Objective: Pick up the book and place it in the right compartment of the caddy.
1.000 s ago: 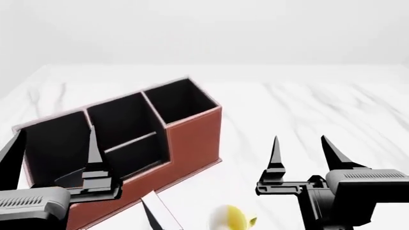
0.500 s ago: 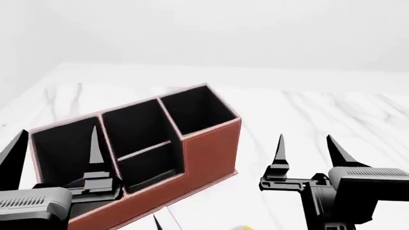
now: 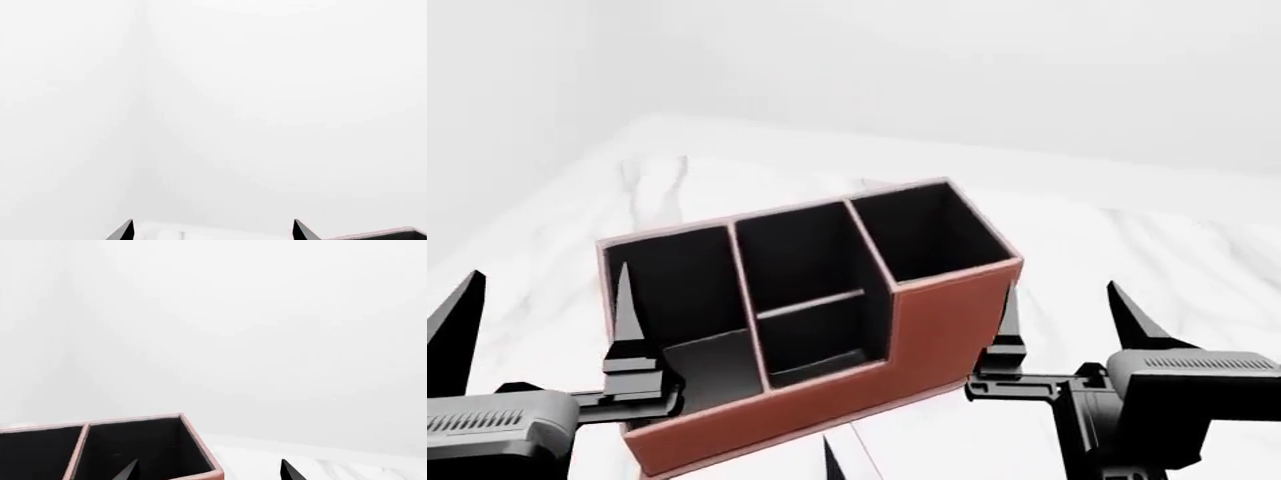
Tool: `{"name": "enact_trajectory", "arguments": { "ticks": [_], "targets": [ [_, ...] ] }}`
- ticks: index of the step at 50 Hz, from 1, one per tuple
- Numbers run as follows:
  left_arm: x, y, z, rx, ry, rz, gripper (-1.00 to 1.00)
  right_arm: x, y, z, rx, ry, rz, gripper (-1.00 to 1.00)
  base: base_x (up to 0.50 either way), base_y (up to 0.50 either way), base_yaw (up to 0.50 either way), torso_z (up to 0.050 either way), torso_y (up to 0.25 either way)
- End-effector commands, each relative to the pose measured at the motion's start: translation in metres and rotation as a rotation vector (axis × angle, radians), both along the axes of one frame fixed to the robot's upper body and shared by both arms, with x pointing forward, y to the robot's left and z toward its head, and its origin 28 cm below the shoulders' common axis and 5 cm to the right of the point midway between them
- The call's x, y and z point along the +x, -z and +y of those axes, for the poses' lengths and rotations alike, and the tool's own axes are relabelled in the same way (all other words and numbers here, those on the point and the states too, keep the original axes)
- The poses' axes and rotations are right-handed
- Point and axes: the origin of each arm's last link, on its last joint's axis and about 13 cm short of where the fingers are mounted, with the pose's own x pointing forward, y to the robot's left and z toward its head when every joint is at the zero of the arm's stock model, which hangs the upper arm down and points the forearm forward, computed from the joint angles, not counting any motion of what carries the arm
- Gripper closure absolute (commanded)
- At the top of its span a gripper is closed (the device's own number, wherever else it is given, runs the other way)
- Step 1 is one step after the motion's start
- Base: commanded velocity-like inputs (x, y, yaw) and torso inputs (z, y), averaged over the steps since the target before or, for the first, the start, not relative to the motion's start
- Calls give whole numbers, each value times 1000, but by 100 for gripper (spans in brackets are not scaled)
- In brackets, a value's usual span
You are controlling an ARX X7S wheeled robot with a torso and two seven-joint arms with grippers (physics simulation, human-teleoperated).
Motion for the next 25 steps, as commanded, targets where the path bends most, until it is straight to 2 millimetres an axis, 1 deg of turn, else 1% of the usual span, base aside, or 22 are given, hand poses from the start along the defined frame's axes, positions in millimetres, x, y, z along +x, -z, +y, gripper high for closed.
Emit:
{"name": "enact_trajectory", "arguments": {
  "ticks": [1,25],
  "targets": [
    [0,0,0,0,-1,-1,-100,-1,1,0,-7,-7,-2,-100,0,0,500,0,0],
    [0,0,0,2,-2,-3,-100,-2,1,1,-17,-16,-2,-100,0,0,500,0,0]
  ]
}}
